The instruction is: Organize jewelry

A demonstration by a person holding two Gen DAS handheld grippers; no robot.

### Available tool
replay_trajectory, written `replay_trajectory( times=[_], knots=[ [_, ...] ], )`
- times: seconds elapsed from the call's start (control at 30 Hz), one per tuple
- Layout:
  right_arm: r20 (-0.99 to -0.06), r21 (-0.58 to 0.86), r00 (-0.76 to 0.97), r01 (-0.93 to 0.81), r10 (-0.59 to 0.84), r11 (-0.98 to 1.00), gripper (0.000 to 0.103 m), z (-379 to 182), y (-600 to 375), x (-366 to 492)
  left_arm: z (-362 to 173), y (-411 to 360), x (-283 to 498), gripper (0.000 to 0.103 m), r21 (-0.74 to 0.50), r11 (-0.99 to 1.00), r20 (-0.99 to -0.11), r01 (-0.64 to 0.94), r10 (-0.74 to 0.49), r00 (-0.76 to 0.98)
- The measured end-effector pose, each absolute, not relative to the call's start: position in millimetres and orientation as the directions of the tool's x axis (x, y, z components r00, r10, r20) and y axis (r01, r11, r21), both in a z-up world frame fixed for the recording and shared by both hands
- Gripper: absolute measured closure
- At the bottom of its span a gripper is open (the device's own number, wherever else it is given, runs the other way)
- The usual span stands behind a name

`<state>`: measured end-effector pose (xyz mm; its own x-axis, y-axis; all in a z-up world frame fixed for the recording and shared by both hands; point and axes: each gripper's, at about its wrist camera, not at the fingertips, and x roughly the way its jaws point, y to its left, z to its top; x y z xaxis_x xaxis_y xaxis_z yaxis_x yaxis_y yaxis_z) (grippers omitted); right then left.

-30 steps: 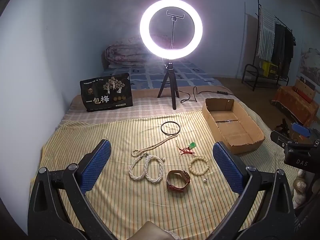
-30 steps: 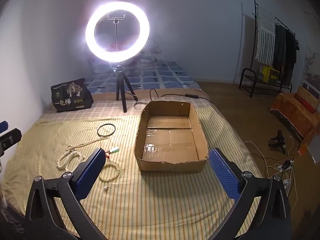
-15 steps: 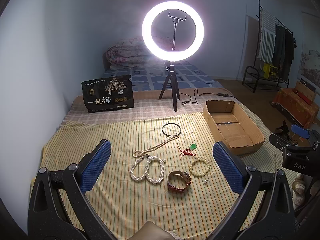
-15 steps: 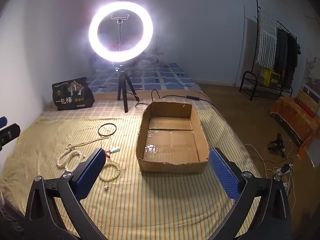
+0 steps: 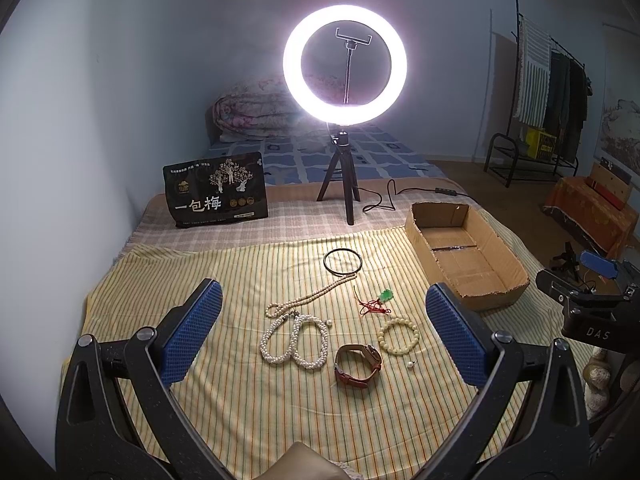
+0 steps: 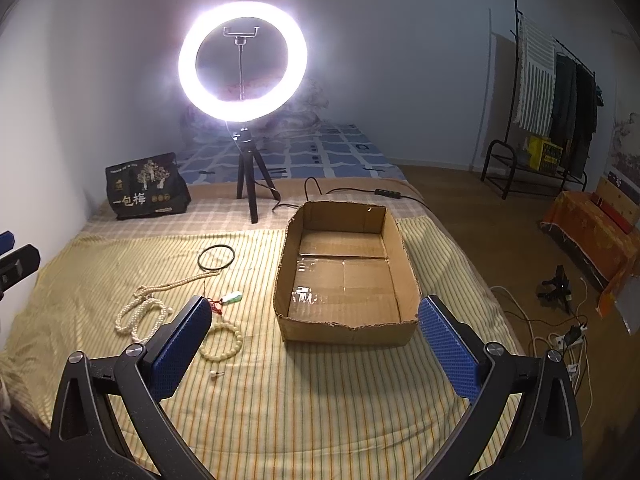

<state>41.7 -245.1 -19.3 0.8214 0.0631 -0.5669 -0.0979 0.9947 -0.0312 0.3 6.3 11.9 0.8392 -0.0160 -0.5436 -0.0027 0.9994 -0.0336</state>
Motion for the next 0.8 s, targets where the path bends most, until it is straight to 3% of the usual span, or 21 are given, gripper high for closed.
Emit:
replay_trajectory(
  times=[0.8],
  knots=[
    [-0.587,-0.019,0.806,-0.109,0.077,0.994,0.001,-23.6,-243.6,43.4,12.0,7.0,-1.8,0.0,-0.031,1.0,-0.541,-0.003,-0.014,0.841]
  ],
)
